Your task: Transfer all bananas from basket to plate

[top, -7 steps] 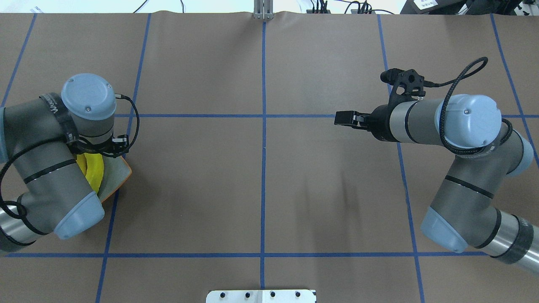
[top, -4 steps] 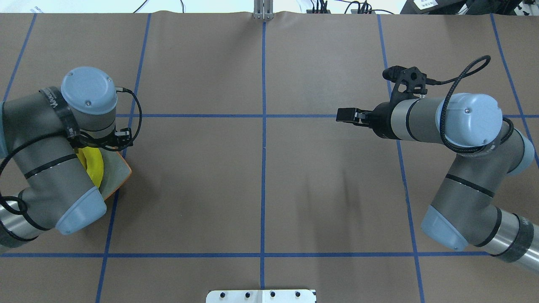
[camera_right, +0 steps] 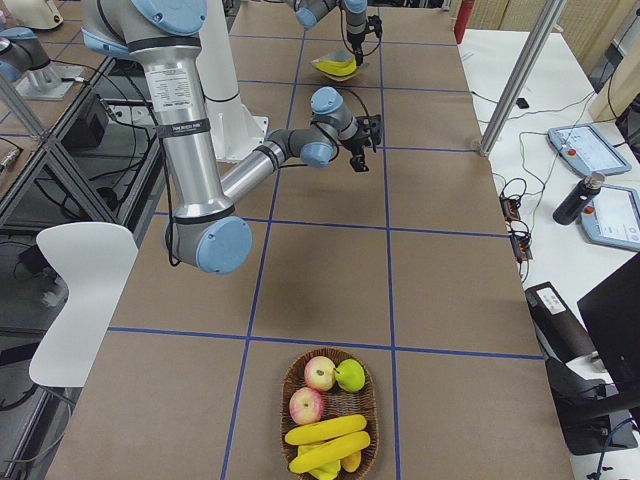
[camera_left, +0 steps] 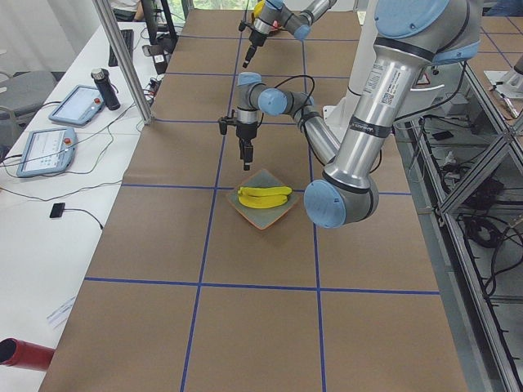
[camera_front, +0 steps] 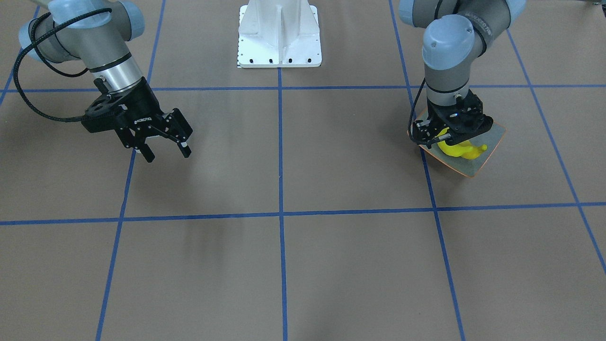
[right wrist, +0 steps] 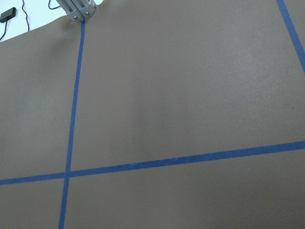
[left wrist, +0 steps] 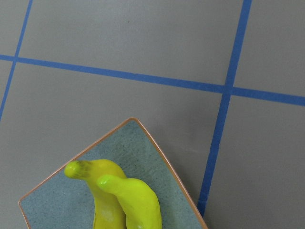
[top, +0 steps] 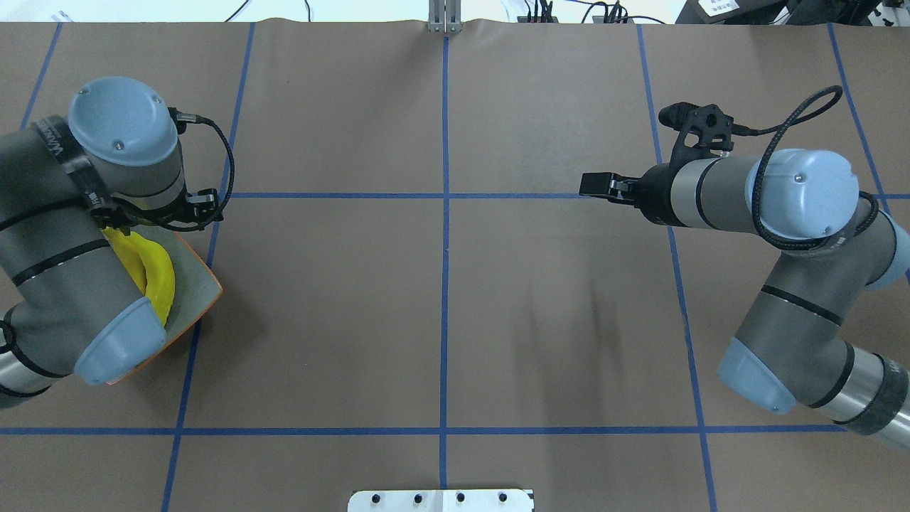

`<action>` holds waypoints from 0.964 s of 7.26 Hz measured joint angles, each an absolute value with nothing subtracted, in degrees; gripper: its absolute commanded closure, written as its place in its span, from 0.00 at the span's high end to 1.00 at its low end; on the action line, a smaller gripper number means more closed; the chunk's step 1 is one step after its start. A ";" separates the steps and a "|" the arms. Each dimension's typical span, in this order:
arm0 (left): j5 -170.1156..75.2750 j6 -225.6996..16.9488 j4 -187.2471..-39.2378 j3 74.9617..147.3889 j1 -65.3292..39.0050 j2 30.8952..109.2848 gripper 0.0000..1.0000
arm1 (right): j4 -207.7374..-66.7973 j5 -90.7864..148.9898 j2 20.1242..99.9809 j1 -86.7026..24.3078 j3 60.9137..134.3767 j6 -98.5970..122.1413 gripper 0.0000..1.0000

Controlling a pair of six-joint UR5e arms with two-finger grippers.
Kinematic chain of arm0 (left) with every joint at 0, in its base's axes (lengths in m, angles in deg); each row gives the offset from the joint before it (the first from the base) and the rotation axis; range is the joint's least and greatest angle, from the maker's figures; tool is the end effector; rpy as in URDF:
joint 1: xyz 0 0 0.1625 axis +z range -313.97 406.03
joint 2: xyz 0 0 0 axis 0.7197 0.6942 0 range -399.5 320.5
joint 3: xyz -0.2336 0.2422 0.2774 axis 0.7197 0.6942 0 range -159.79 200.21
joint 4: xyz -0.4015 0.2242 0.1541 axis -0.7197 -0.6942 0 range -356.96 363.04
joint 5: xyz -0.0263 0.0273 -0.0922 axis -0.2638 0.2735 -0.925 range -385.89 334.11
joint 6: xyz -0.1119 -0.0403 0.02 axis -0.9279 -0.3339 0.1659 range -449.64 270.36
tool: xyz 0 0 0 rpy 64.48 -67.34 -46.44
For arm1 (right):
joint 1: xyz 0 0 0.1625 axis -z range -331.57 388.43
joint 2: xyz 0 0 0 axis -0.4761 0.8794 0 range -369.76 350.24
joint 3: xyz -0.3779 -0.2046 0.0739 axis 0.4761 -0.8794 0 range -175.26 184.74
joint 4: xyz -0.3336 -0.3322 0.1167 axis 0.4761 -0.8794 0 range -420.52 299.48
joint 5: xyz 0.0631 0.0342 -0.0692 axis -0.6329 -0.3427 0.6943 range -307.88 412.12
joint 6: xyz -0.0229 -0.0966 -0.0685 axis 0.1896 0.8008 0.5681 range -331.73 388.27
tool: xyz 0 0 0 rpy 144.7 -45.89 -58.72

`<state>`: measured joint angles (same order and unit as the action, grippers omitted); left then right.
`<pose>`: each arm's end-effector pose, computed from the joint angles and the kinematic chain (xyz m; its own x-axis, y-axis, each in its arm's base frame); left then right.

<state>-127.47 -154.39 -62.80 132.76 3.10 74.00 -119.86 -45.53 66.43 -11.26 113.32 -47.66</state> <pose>0.3899 -0.5117 0.2991 0.8757 -0.2440 -0.4167 0.2641 0.9644 -0.0096 -0.4250 -0.5050 0.3014 0.4699 0.0768 0.8794 -0.4406 0.8837 0.1582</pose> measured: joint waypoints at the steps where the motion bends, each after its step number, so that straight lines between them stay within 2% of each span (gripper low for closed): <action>1: -127.68 -154.25 -62.80 134.23 2.71 74.41 1.00 | -119.96 -46.07 66.50 -12.96 112.75 -47.01 1.00; 4: -128.98 -154.10 -63.30 135.12 2.76 76.10 1.00 | -120.23 -48.46 67.96 -19.41 109.04 -43.39 1.00; 7: -131.09 -154.33 -65.41 134.36 2.85 77.05 1.00 | -120.14 -56.40 72.26 -30.88 103.98 -29.63 1.00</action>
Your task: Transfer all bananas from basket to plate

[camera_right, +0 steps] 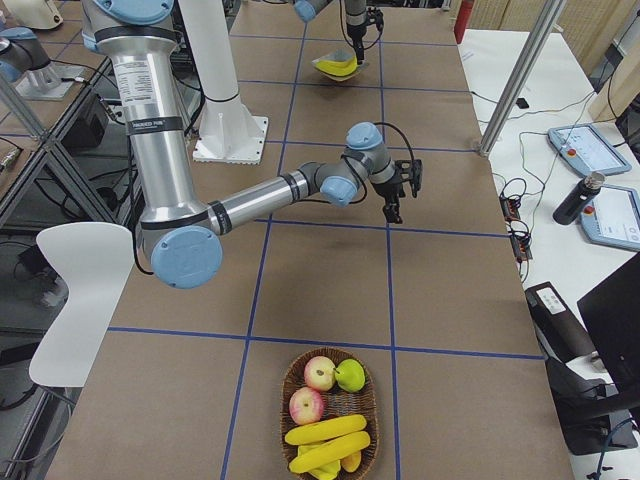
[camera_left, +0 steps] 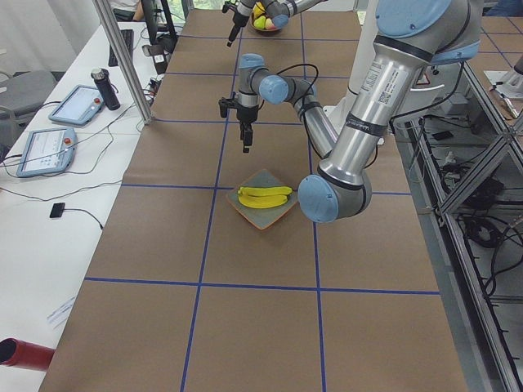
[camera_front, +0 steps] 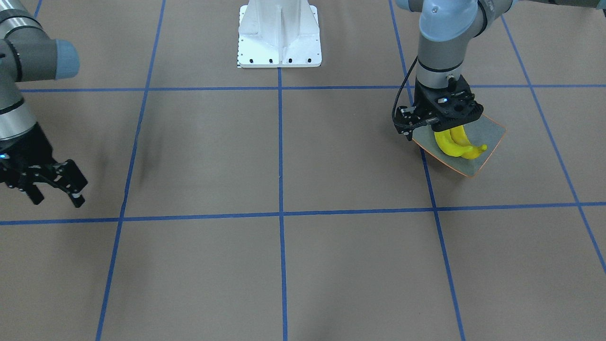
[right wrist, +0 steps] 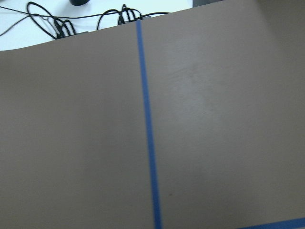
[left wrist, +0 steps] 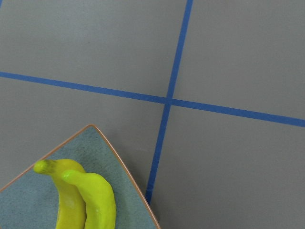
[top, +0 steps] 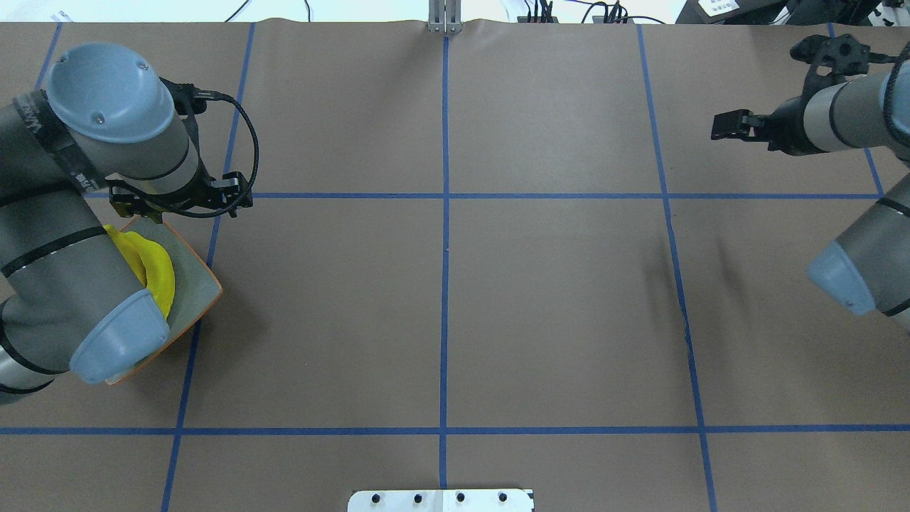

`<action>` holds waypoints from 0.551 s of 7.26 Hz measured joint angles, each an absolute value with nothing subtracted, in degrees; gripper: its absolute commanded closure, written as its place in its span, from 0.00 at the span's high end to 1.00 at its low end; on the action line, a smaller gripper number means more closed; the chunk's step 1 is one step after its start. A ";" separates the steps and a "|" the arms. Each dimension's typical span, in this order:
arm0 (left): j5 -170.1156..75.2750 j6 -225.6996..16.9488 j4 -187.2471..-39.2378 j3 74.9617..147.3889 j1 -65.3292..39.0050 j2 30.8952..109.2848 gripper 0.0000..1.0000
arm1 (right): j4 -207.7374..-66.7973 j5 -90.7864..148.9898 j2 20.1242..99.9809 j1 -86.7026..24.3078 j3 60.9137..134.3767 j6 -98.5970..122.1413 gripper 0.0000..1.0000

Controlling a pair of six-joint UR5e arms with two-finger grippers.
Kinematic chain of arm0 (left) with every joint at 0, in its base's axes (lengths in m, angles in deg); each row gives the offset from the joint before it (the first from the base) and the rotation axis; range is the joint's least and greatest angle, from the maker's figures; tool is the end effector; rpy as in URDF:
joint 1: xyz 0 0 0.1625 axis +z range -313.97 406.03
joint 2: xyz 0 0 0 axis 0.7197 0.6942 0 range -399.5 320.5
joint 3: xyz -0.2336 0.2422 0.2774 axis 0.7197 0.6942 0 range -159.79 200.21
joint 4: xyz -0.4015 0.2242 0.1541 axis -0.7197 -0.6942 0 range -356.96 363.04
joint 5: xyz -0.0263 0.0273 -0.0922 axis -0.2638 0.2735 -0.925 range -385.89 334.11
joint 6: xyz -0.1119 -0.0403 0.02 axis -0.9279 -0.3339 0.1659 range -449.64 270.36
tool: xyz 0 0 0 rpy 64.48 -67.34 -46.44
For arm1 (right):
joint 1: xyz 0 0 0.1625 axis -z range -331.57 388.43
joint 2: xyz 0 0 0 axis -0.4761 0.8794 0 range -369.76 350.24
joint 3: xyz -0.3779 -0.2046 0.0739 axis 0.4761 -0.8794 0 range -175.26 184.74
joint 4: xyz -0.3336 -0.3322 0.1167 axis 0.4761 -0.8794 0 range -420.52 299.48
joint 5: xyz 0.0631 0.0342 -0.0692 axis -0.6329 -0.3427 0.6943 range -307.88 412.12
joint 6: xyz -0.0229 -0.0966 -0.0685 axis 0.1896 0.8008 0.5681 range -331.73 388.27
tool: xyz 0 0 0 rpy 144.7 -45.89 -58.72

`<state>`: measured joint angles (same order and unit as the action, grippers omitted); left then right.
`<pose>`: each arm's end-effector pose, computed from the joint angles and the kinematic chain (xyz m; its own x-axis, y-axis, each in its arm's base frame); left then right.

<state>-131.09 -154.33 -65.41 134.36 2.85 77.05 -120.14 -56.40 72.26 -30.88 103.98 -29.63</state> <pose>0.3927 -0.5080 0.2448 0.8182 -0.2021 -0.5383 0.2405 0.9706 0.0011 -0.2540 -0.6140 0.4597 0.6612 0.1267 0.7394 -0.4064 0.8890 0.2111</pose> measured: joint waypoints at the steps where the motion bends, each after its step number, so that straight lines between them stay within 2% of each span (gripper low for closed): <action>1: -131.20 -154.46 -66.77 133.89 2.86 77.22 1.00 | -120.10 -60.16 75.40 -35.75 103.17 -21.86 1.00; 4: -131.29 -154.70 -68.41 132.91 2.95 77.45 1.00 | -120.06 -73.38 85.08 -51.30 100.29 1.69 1.00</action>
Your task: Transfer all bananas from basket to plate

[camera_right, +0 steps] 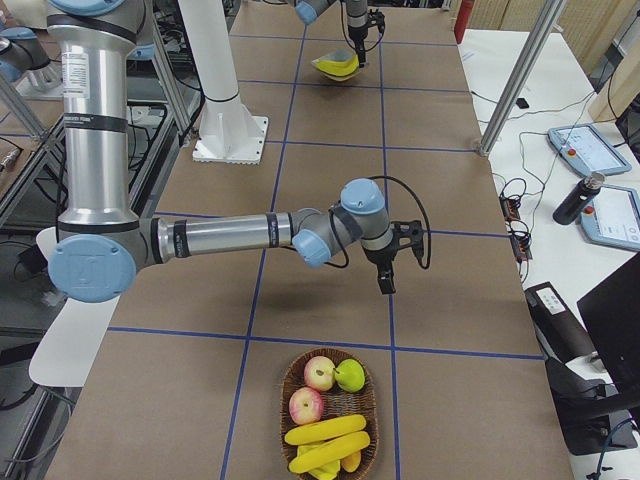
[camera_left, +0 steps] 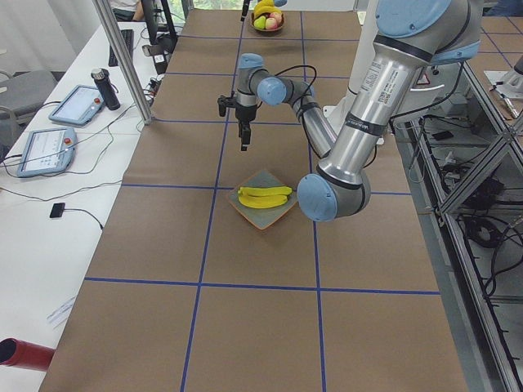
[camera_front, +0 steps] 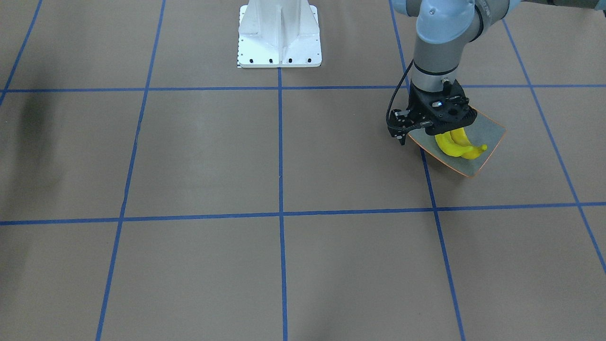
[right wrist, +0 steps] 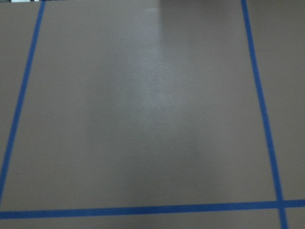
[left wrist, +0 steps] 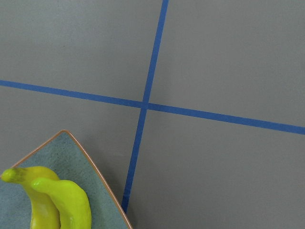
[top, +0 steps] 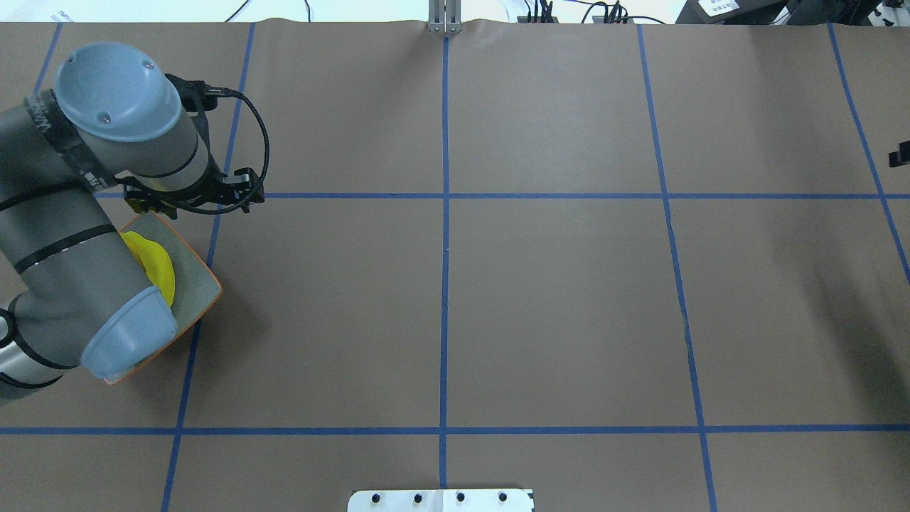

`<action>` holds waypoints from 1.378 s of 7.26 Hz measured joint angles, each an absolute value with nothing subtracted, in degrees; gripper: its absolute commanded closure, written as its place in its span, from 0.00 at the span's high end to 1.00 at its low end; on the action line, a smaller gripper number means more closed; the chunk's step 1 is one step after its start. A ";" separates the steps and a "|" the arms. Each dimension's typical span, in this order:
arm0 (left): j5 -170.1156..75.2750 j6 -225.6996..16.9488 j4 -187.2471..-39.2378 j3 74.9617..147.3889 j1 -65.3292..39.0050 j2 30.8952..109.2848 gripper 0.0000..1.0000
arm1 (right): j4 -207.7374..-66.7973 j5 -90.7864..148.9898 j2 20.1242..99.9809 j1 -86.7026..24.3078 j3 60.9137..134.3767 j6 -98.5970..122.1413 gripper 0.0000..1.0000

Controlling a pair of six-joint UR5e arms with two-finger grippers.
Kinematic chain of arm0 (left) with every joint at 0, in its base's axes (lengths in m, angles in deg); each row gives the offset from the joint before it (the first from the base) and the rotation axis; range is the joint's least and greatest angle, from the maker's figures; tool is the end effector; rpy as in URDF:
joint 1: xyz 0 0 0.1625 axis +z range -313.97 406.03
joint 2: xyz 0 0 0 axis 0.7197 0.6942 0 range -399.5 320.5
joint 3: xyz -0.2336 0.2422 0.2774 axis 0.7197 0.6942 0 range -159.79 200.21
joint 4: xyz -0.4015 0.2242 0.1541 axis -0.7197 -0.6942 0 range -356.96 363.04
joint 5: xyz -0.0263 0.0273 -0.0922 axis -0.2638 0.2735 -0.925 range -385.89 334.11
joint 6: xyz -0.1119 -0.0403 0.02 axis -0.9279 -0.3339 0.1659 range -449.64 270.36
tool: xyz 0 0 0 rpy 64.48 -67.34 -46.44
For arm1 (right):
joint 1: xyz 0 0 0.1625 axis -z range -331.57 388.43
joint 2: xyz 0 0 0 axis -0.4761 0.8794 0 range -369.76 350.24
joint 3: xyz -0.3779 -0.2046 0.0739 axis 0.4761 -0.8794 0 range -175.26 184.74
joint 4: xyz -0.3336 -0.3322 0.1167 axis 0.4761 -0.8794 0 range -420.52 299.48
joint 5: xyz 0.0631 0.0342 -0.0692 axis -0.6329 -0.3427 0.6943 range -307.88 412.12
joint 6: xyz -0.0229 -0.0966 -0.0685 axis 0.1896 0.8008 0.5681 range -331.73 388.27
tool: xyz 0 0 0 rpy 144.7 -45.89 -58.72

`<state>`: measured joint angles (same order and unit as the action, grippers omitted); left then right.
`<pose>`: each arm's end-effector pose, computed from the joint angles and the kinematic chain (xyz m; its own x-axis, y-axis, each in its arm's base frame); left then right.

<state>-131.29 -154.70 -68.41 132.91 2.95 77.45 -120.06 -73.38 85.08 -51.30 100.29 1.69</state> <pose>0.4019 -0.5145 0.2439 0.8025 -0.1939 -0.5643 0.2425 0.9701 0.0115 -0.0386 -0.5678 0.6235 0.7367 -0.0177 0.6759 -0.1980 0.9502 0.2407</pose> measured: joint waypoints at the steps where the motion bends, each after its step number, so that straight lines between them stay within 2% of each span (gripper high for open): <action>1: -131.27 -154.75 -68.47 132.52 2.96 77.50 1.00 | -120.06 -76.89 87.60 -56.44 97.97 10.02 1.00; 5: -131.17 -154.85 -68.71 131.44 3.26 77.56 1.00 | -120.20 -84.41 89.34 -74.38 81.45 44.47 1.00; 8: -131.09 -154.86 -71.81 130.69 3.97 77.30 1.00 | -120.55 -84.32 87.50 -78.23 74.11 55.27 1.00; 10: -131.09 -154.86 -72.43 130.49 4.02 77.30 1.00 | -120.70 -84.25 83.14 -79.68 66.86 58.30 1.00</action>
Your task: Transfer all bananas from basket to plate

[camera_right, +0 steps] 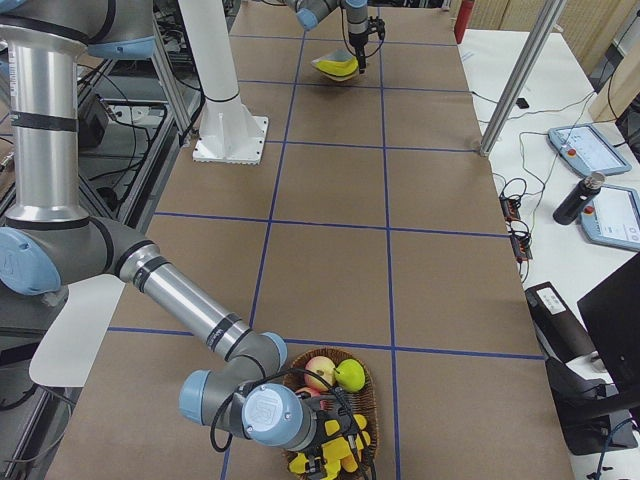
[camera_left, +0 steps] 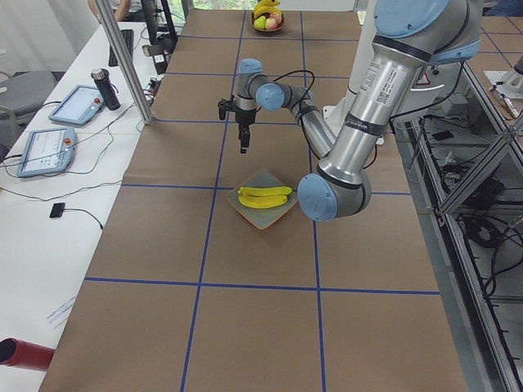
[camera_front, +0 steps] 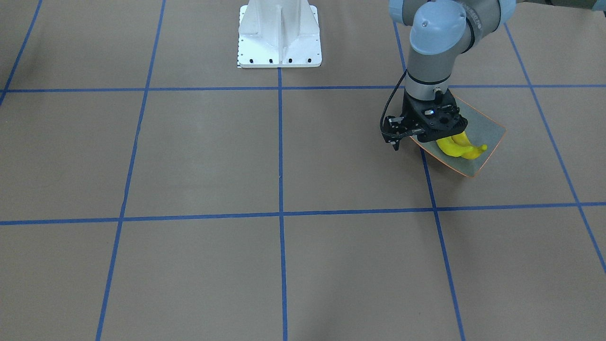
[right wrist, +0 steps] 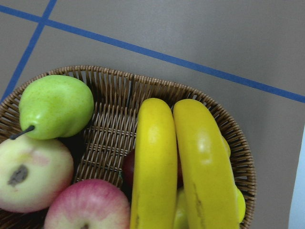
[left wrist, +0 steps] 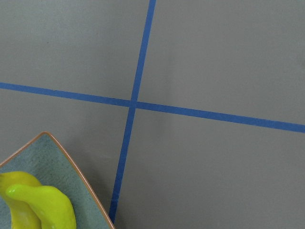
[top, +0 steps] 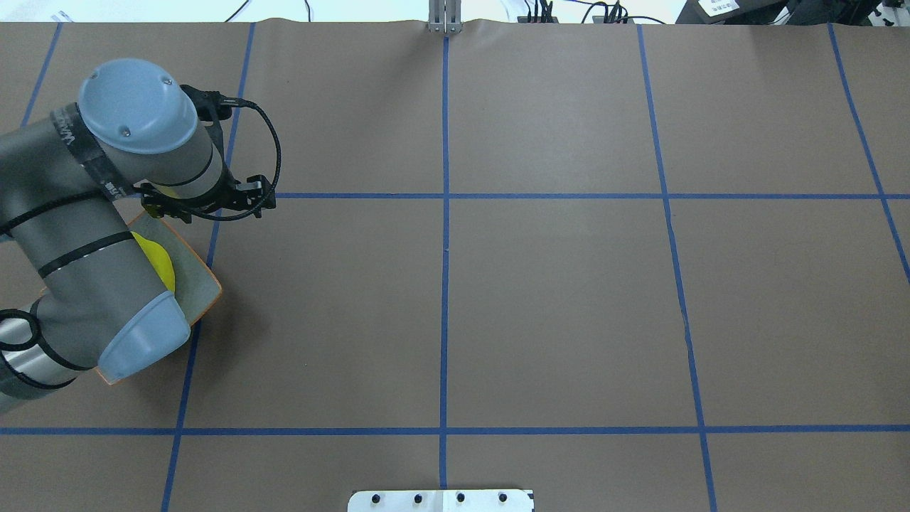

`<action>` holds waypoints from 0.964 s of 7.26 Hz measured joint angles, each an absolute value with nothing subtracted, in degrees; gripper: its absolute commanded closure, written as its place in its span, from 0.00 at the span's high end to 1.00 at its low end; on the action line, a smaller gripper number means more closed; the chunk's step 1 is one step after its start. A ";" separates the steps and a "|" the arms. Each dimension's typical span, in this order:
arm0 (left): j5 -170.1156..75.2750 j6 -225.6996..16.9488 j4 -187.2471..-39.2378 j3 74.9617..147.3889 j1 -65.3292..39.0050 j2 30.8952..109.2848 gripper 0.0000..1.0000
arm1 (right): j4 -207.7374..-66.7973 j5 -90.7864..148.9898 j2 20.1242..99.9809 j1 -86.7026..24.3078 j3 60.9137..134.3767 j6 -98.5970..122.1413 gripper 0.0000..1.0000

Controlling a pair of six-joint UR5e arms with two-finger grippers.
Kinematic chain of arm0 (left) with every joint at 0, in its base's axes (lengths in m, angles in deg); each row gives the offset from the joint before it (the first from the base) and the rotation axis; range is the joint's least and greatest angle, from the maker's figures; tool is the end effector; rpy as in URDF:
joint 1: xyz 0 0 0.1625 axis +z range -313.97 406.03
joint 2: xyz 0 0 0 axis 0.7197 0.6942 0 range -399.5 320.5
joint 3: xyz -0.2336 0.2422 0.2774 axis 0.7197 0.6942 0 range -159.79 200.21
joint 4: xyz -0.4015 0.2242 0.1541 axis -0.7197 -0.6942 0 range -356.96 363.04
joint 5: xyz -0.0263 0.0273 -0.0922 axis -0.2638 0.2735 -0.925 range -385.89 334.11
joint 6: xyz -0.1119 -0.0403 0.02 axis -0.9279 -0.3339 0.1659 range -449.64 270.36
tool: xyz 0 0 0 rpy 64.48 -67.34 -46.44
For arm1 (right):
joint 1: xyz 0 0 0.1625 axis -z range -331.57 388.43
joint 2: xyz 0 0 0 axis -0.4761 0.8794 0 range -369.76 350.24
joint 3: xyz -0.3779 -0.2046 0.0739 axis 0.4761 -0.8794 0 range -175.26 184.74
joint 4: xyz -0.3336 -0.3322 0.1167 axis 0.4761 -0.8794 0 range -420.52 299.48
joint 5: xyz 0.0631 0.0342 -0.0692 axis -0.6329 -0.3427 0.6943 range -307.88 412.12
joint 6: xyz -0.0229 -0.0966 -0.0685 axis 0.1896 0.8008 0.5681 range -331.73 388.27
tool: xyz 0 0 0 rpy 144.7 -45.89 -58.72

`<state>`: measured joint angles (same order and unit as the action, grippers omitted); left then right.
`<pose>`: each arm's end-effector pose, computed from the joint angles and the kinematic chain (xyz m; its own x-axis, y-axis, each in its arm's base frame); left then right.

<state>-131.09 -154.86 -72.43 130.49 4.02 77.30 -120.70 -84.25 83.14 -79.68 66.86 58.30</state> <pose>0.4229 -0.5178 0.2547 0.7953 -0.1721 -0.5812 0.2287 0.9732 0.0247 0.1919 -0.4390 0.9214 0.7201 -0.2801 0.6349 0.0573 0.9358 0.3478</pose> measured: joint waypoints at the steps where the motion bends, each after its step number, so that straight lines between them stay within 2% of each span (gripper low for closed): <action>1: -131.09 -154.84 -72.53 130.49 4.02 77.34 1.00 | -120.72 -84.32 81.09 -80.00 63.60 58.80 1.00; 3: -131.09 -154.82 -72.62 130.59 4.02 77.44 1.00 | -121.45 -84.97 80.00 -80.16 60.96 58.72 0.99; 5: -131.01 -154.72 -72.63 130.64 4.02 77.42 1.00 | -124.34 -86.66 79.85 -80.15 60.22 58.80 0.84; 7: -130.93 -154.63 -72.64 130.61 4.02 77.39 1.00 | -125.24 -87.14 79.83 -80.12 59.71 58.95 0.81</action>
